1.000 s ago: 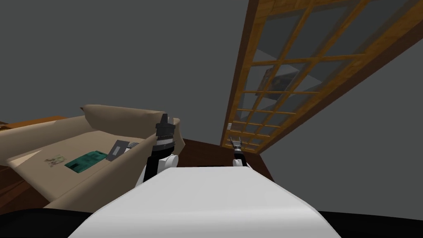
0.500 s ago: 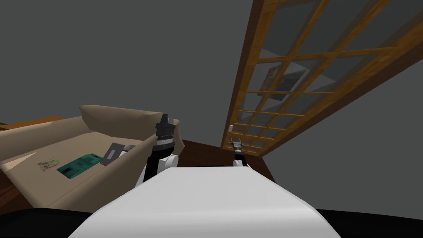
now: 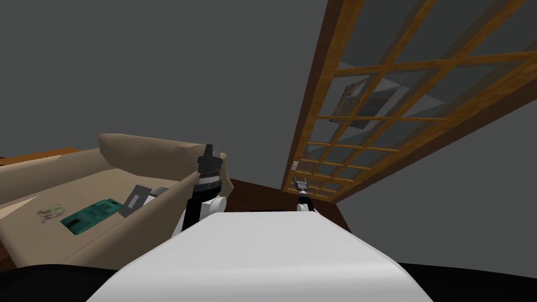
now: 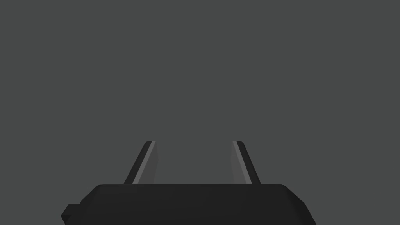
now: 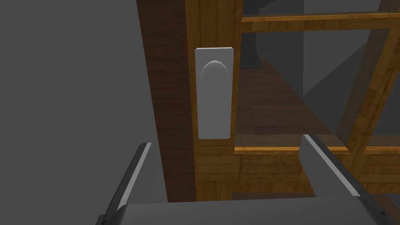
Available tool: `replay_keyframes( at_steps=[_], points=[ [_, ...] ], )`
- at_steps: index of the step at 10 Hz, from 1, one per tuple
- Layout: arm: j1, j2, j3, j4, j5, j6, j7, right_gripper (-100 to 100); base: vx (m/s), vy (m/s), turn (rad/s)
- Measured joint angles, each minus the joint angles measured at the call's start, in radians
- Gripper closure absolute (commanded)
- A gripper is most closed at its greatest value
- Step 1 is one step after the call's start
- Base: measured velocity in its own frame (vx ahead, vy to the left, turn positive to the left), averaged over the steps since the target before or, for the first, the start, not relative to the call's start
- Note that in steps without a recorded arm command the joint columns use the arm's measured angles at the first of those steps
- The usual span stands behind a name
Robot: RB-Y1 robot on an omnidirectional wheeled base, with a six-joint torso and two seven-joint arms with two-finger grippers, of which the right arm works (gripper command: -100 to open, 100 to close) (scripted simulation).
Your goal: Pull the door open
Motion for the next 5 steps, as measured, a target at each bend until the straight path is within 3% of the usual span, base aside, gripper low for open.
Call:
replay_keyframes(
  at_steps=[4,5],
  points=[
    [-0.023,-0.004,0.01,0.064,-0.021,-0.011,-0.047,-100,0.065,0.006,0.006],
    [-0.025,-0.004,0.01,0.068,-0.022,-0.013,-0.05,-100,0.132,0.037,0.14]
  ],
)
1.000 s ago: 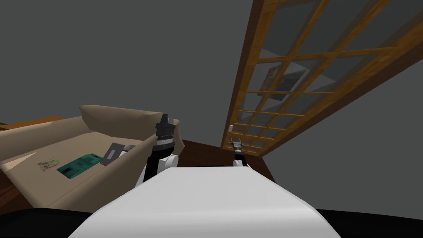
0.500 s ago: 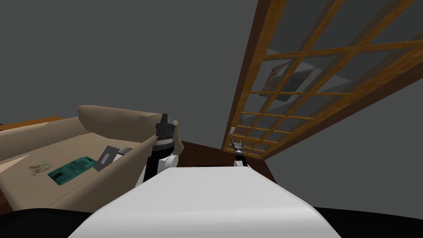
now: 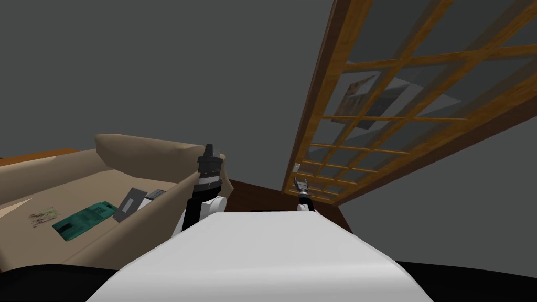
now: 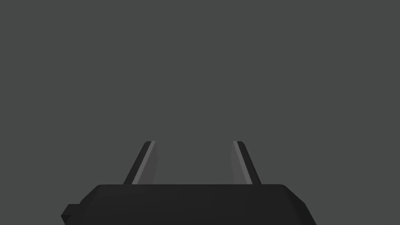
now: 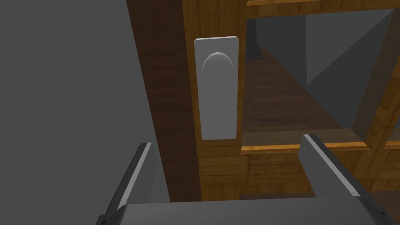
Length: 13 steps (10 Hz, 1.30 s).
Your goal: Pull the door open
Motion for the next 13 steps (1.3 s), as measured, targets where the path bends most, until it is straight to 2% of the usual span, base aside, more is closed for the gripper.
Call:
replay_keyframes(
  at_steps=[1,2,3,4,7,8,9,10,13],
  points=[
    [-0.001,-0.008,-0.002,0.019,-0.002,-0.01,-0.011,-100,0.209,0.026,0.109],
    [0.006,-0.014,-0.007,0.017,-0.005,-0.013,-0.018,-100,0.207,-0.006,0.093],
    [0.02,-0.027,-0.012,0.003,-0.01,-0.011,-0.024,-100,0.188,-0.023,0.134],
    [0.02,-0.041,-0.016,0.02,-0.013,-0.017,-0.04,-100,0.164,-0.034,0.139],
    [0.045,-0.078,-0.032,0.023,-0.026,-0.03,-0.073,-100,0.187,-0.016,0.095],
    [0.047,-0.086,-0.036,0.031,-0.029,-0.034,-0.084,-100,0.166,-0.034,0.036],
    [0.059,-0.085,-0.033,0.04,-0.029,-0.042,-0.091,-100,0.044,-0.002,-0.013],
    [0.064,-0.083,-0.032,0.042,-0.029,-0.043,-0.093,100,-0.031,0.017,0.014],
    [0.06,-0.084,-0.033,0.039,-0.029,-0.044,-0.091,100,-0.01,-0.003,-0.004]
  ],
)
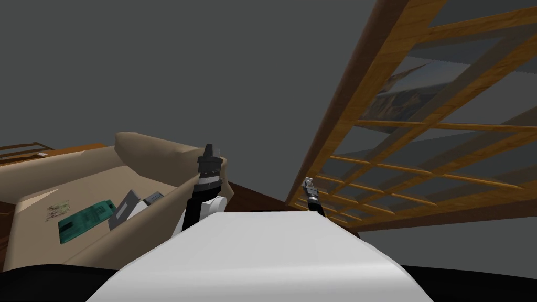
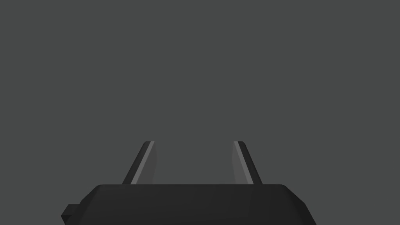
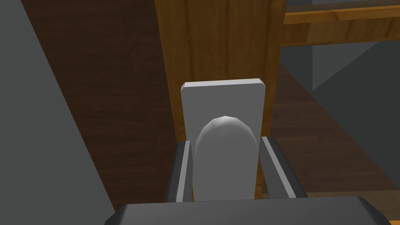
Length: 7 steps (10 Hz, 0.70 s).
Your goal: Pull the door open
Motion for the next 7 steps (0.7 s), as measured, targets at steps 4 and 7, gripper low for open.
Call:
replay_keyframes(
  at_steps=[4,7],
  points=[
    [0.001,-0.008,0.007,-0.003,0.003,-0.004,-0.008,100,-0.063,-0.006,0.032],
    [0.016,-0.029,0.032,-0.029,0.015,-0.006,-0.03,100,-0.208,-0.015,0.079]
  ],
)
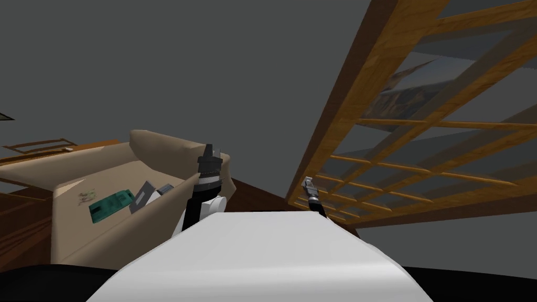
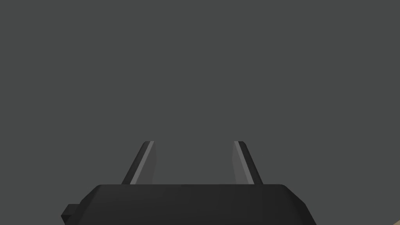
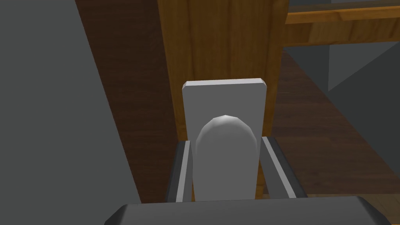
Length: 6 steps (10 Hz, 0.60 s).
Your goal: Pull the door open
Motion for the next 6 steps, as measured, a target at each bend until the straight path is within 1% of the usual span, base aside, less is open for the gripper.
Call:
replay_keyframes(
  at_steps=[1,2,4,5,6],
  points=[
    [0.003,-0.009,0.014,-0.004,0.006,-0.002,-0.014,100,-0.246,-0.043,0.111],
    [0.003,-0.016,0.029,0.007,0.014,-0.011,-0.032,100,-0.221,-0.03,0.098],
    [0.015,-0.035,0.059,-0.004,0.027,-0.019,-0.062,100,-0.221,-0.023,0.071],
    [0.022,-0.044,0.071,-0.012,0.033,-0.021,-0.073,100,-0.09,-0.01,0.022],
    [0.024,-0.043,0.075,-0.012,0.034,-0.02,-0.075,100,-0.121,-0.006,0.089]
  ],
)
